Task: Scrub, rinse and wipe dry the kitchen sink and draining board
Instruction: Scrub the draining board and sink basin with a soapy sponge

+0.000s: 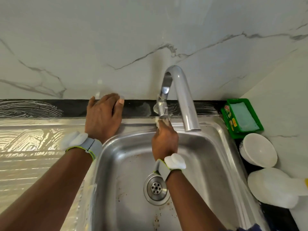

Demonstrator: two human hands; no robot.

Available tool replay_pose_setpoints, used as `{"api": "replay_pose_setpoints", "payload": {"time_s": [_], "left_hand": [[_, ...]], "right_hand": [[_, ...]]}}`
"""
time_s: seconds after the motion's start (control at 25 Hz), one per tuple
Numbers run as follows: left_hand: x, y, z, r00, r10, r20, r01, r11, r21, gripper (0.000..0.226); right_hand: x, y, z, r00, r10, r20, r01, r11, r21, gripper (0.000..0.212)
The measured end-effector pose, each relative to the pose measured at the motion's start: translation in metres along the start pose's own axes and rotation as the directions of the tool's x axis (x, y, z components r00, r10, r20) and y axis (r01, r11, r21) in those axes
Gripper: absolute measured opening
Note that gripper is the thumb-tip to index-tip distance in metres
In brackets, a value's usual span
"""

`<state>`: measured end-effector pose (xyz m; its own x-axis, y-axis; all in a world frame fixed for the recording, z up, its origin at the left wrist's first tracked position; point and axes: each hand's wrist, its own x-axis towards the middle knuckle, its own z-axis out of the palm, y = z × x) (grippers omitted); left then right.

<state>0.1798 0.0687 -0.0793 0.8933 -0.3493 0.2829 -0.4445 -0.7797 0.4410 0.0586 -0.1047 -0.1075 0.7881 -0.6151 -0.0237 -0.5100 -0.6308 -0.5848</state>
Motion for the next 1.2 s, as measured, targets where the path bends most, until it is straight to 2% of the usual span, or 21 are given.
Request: {"api": "replay_pose_setpoints", "payload": {"time_s": [0.12,0.2,0.28,0.32,0.4,0.44,0.48,0.52,0.6,0.64,0.68,0.76,0.8,0.84,0.88,0.96,1.0,1.04,1.12,1.16,1.2], "left_hand": [[-0.002,-0.013,-0.001,0.998,-0.059,0.003,0.058,0.997,0.048,0.055],[-0.005,-0.026,-0.002,0.996,-0.078,0.040,0.074,0.993,0.095,0.057],[-0.011,-0.035,-0.006,0.995,-0.091,0.051,0.083,0.987,0.140,0.056],[-0.017,-0.043,-0.011,0.994,-0.104,0.033,0.098,0.982,0.163,0.054],[-0.029,-0.055,-0.022,0.987,-0.141,-0.073,0.152,0.972,0.180,0.043],[-0.033,-0.062,-0.029,0.976,-0.172,-0.134,0.193,0.967,0.165,0.037],[-0.035,-0.069,-0.037,0.962,-0.209,-0.178,0.235,0.962,0.140,0.033],[-0.037,-0.076,-0.044,0.949,-0.246,-0.199,0.271,0.956,0.114,0.031],[-0.044,-0.094,-0.056,0.933,-0.291,-0.211,0.318,0.943,0.104,0.032],[-0.049,-0.102,-0.060,0.933,-0.291,-0.211,0.319,0.941,0.111,0.032],[-0.053,-0.108,-0.064,0.937,-0.279,-0.209,0.306,0.945,0.114,0.033],[-0.059,-0.114,-0.066,0.940,-0.264,-0.215,0.294,0.948,0.119,0.033],[-0.062,-0.119,-0.068,0.935,-0.277,-0.220,0.309,0.942,0.128,0.033],[-0.063,-0.122,-0.069,0.929,-0.298,-0.219,0.330,0.936,0.125,0.034],[-0.063,-0.123,-0.070,0.921,-0.324,-0.218,0.352,0.930,0.105,0.035],[-0.062,-0.128,-0.075,0.900,-0.373,-0.225,0.392,0.919,0.044,0.034],[-0.063,-0.132,-0.078,0.894,-0.381,-0.237,0.400,0.916,0.039,0.034],[-0.064,-0.137,-0.081,0.893,-0.379,-0.242,0.400,0.915,0.042,0.034],[-0.069,-0.146,-0.084,0.894,-0.381,-0.234,0.400,0.916,0.038,0.036],[-0.073,-0.147,-0.084,0.890,-0.394,-0.230,0.411,0.911,0.030,0.036],[-0.077,-0.147,-0.082,0.887,-0.402,-0.225,0.419,0.908,0.030,0.036]], "right_hand": [[-0.021,-0.002,0.019,0.950,-0.301,-0.076,0.292,0.950,-0.112,0.048],[-0.015,-0.004,0.027,0.840,-0.543,0.002,0.535,0.828,-0.165,0.046],[-0.009,-0.017,0.034,0.784,-0.617,0.063,0.616,0.761,-0.204,0.048],[-0.004,-0.029,0.039,0.817,-0.575,0.042,0.568,0.790,-0.231,0.051],[0.010,-0.055,0.044,0.947,-0.320,0.007,0.312,0.921,-0.234,0.061],[0.011,-0.072,0.047,0.976,-0.214,0.042,0.218,0.949,-0.228,0.066],[0.009,-0.088,0.054,0.968,-0.239,0.077,0.250,0.944,-0.216,0.069],[0.002,-0.100,0.063,0.919,-0.371,0.131,0.391,0.900,-0.195,0.069],[-0.010,-0.107,0.085,0.748,-0.634,0.199,0.663,0.729,-0.170,0.061],[-0.004,-0.104,0.087,0.721,-0.671,0.173,0.693,0.691,-0.205,0.058],[0.003,-0.097,0.082,0.795,-0.599,0.100,0.600,0.748,-0.283,0.060],[0.008,-0.081,0.072,0.967,-0.254,-0.020,0.221,0.875,-0.430,0.073],[0.002,-0.086,0.075,0.988,-0.154,0.003,0.139,0.881,-0.452,0.076],[-0.007,-0.097,0.083,0.979,-0.201,0.047,0.201,0.882,-0.425,0.074],[-0.016,-0.115,0.094,0.925,-0.362,0.117,0.379,0.860,-0.342,0.068],[-0.016,-0.149,0.122,0.636,-0.707,0.309,0.771,0.603,-0.206,0.064],[-0.004,-0.167,0.131,0.516,-0.763,0.390,0.854,0.490,-0.173,0.066],[0.006,-0.180,0.135,0.483,-0.764,0.427,0.874,0.445,-0.194,0.066],[0.007,-0.187,0.138,0.550,-0.728,0.409,0.835,0.483,-0.263,0.063],[-0.005,-0.184,0.137,0.549,-0.729,0.408,0.836,0.477,-0.271,0.063],[-0.018,-0.179,0.138,0.484,-0.773,0.410,0.875,0.416,-0.250,0.062]]}}
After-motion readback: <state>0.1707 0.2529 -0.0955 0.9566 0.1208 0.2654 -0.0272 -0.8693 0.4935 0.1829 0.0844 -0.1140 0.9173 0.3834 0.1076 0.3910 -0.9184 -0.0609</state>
